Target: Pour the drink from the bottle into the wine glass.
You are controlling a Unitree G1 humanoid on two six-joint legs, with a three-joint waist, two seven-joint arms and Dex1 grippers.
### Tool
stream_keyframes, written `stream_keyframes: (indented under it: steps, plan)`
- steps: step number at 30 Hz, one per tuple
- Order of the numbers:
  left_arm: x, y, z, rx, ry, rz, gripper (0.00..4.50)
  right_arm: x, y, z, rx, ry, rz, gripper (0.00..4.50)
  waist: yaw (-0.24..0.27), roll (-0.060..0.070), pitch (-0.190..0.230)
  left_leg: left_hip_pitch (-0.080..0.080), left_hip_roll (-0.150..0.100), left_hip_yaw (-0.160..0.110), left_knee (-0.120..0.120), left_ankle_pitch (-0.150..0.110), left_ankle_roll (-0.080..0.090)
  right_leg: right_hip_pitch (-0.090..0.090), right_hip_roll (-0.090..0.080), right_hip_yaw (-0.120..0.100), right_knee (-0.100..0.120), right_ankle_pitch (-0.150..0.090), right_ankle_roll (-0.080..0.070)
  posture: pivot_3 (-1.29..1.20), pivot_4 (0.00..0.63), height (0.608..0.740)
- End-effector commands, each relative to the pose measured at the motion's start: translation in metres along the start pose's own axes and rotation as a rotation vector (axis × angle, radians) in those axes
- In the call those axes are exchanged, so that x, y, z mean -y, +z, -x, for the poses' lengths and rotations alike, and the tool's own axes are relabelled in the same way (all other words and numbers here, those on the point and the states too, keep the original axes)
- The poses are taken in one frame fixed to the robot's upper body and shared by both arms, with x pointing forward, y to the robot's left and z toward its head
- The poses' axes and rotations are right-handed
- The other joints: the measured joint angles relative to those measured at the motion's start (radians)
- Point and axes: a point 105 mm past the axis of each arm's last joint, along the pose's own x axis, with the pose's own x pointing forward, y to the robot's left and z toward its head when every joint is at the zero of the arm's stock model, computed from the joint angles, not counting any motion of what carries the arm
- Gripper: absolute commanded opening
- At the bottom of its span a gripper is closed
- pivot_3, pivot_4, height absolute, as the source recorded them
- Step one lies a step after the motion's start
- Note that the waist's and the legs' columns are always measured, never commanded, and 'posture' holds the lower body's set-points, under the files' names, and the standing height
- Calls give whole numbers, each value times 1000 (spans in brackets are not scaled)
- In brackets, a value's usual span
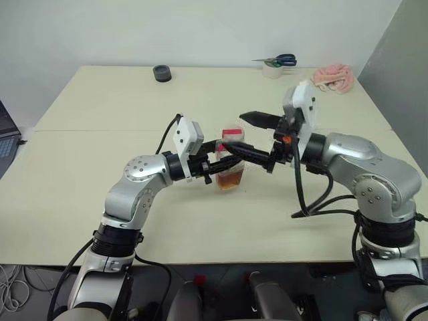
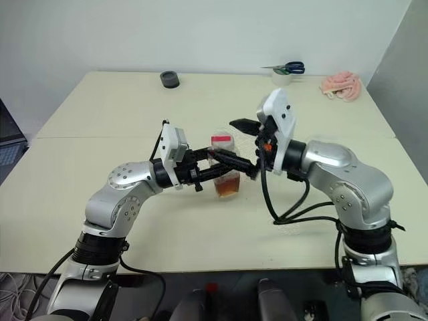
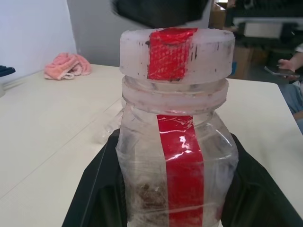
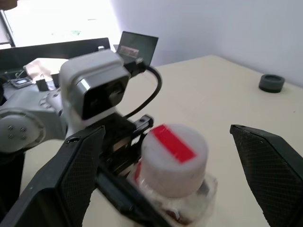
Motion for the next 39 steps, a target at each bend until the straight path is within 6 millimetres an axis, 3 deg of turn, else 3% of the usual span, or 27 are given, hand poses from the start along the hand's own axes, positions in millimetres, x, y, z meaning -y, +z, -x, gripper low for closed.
stream_keyframes:
  steps: [1, 9, 12, 18, 25, 30, 39]
  plan:
    - [2, 16, 2, 40, -5, -59, 1868, -4, 6, -4, 19, -11, 24, 4500, 1, 0, 0, 0, 0, 0, 0, 0, 0, 0, 0, 0, 0, 0, 0, 0, 150, 740]
    - [2, 16, 5, 35, 4, -61, 1868, -3, -2, -10, -2, -24, 4, 4500, 1, 0, 0, -1, 0, 0, 0, 0, 0, 0, 0, 0, 0, 0, 0, 0, 150, 740]
    - [3, 15, 6, 33, 7, -61, 1868, -3, -5, -13, -12, -28, 4, 3901, 1, 0, 0, 0, 0, 0, 0, 0, 0, 0, 0, 0, 0, 0, 0, 0, 150, 740]
    - [3, 15, 6, 32, 13, -64, 1868, -2, -8, -16, -24, -28, 6, 1798, 1, 0, 0, 0, 0, 0, 0, 0, 0, 0, 0, 0, 0, 0, 0, 0, 150, 740]
    - [2, 15, 6, 31, 16, -63, 1866, -2, -7, -16, -22, -12, 6, 1800, 1, 0, 0, 0, 0, 0, 0, 0, 0, 0, 0, 0, 0, 0, 0, 0, 150, 740]
    - [3, 15, 5, 31, 7, -63, 1859, -14, 0, -2, -25, 190, 35, 1800, 3, 0, 0, -1, 0, 0, 0, 0, 0, 0, 0, 0, -1, 0, 0, 0, 150, 740]
    - [5, 15, 6, 31, 2, -65, 1851, -9, 9, 7, -6, 326, 94, 1800, 3, 0, 0, 0, 0, 0, 0, 0, 0, 0, 1, 0, 0, 0, 0, 0, 150, 740]
